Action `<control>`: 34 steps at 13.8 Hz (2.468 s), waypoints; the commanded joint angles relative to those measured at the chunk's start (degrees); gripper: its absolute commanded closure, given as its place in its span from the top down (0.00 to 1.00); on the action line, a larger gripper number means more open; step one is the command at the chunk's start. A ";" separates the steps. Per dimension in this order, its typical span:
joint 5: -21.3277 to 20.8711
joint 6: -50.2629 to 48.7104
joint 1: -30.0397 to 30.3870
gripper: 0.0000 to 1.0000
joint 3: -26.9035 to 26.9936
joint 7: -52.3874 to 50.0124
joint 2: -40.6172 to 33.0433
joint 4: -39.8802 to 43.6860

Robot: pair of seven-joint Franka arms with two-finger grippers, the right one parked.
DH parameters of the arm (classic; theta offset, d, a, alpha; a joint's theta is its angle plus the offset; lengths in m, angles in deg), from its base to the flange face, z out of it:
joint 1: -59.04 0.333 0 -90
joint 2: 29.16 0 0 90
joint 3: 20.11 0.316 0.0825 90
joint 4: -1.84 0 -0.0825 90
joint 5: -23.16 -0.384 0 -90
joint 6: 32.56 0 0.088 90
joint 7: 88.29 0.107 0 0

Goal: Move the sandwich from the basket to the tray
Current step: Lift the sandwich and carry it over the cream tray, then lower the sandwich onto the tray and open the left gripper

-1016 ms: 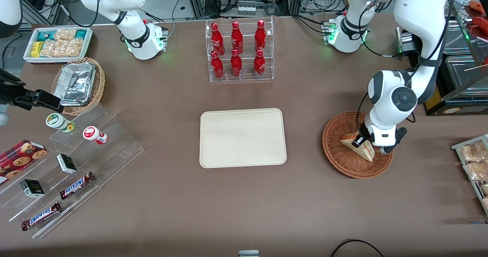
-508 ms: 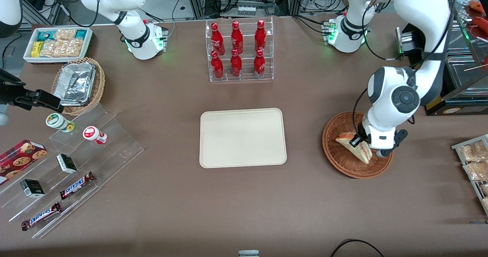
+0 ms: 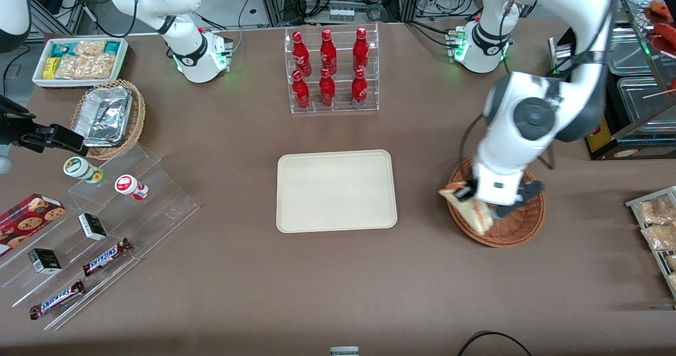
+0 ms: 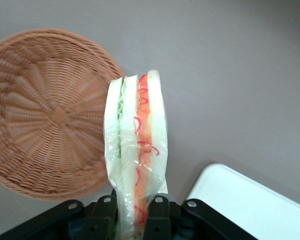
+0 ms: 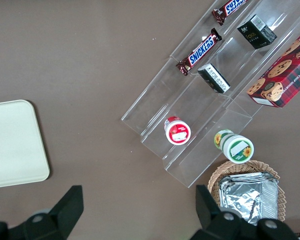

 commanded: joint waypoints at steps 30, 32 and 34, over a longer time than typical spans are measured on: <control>-2.70 11.73 -26.90 1.00 -0.09 2.45 26.42 15.23; -2.70 11.47 -26.73 1.00 0.00 2.27 25.89 15.58; -2.52 11.38 -26.38 1.00 0.18 2.01 24.58 15.67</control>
